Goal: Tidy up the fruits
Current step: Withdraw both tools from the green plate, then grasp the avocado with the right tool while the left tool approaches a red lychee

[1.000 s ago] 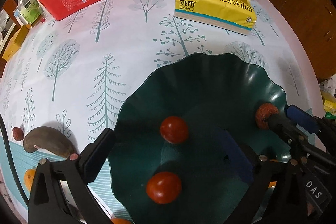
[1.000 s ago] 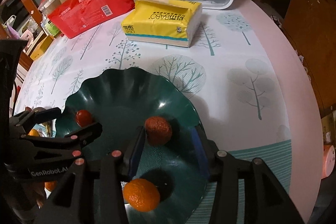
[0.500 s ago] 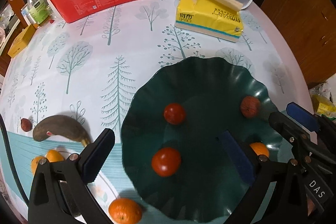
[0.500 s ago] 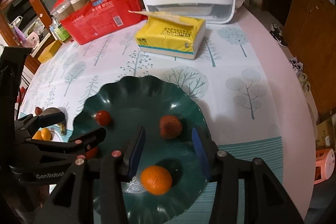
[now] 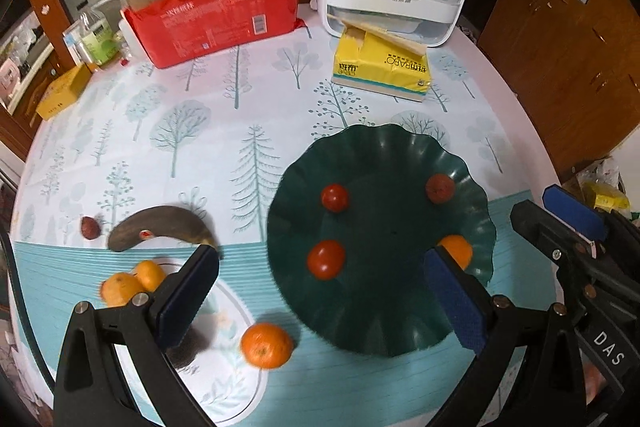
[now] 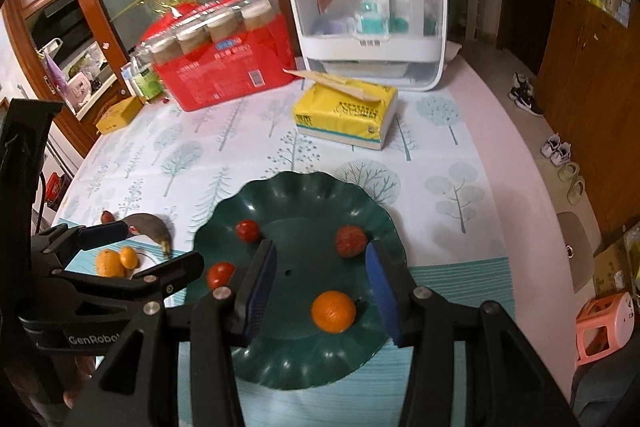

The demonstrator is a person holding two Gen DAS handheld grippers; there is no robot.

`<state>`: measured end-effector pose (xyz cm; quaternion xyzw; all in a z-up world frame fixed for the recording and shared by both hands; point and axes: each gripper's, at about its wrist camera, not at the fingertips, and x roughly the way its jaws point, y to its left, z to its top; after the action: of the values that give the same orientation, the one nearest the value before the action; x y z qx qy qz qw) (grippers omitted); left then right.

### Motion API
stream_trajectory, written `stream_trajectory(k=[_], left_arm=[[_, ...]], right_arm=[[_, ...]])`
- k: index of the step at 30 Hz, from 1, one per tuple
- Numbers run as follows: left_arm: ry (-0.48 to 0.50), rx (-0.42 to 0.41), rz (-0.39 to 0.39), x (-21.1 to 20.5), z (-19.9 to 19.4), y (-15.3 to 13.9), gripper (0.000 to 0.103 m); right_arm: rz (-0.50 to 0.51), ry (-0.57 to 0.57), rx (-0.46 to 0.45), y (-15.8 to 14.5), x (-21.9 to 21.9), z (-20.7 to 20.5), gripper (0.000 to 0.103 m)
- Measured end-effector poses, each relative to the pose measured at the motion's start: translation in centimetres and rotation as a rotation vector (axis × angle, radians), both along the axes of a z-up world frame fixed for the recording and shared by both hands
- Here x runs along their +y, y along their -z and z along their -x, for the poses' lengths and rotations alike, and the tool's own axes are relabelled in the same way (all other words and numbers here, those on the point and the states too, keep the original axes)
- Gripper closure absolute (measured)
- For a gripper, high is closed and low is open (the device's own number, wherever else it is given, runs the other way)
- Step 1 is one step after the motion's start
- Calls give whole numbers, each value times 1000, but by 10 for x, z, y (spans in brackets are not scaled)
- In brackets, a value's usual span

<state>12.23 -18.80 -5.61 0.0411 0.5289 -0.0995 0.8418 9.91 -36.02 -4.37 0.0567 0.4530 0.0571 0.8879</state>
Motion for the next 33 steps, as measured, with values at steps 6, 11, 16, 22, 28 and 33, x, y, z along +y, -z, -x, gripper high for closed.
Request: stream_trajectory(k=[6, 11, 16, 22, 28, 33], left_arm=[[15, -62, -45, 13, 26, -25, 1], [27, -110, -15, 40, 44, -48, 1], [48, -160, -33, 71, 57, -69, 1], [63, -189, -22, 137, 65, -92, 1], [50, -241, -31, 216, 68, -108, 1], [35, -246, -35, 271, 61, -107, 1]], right_arm=[[-5, -11, -26, -19, 14, 23, 56], [-1, -2, -46, -35, 33, 43, 56], [-5, 34, -81, -60, 59, 65, 56], [-10, 67, -129, -92, 102, 84, 56], [2, 84, -144, -105, 156, 91, 56], [13, 88, -124, -99, 199, 86, 56]])
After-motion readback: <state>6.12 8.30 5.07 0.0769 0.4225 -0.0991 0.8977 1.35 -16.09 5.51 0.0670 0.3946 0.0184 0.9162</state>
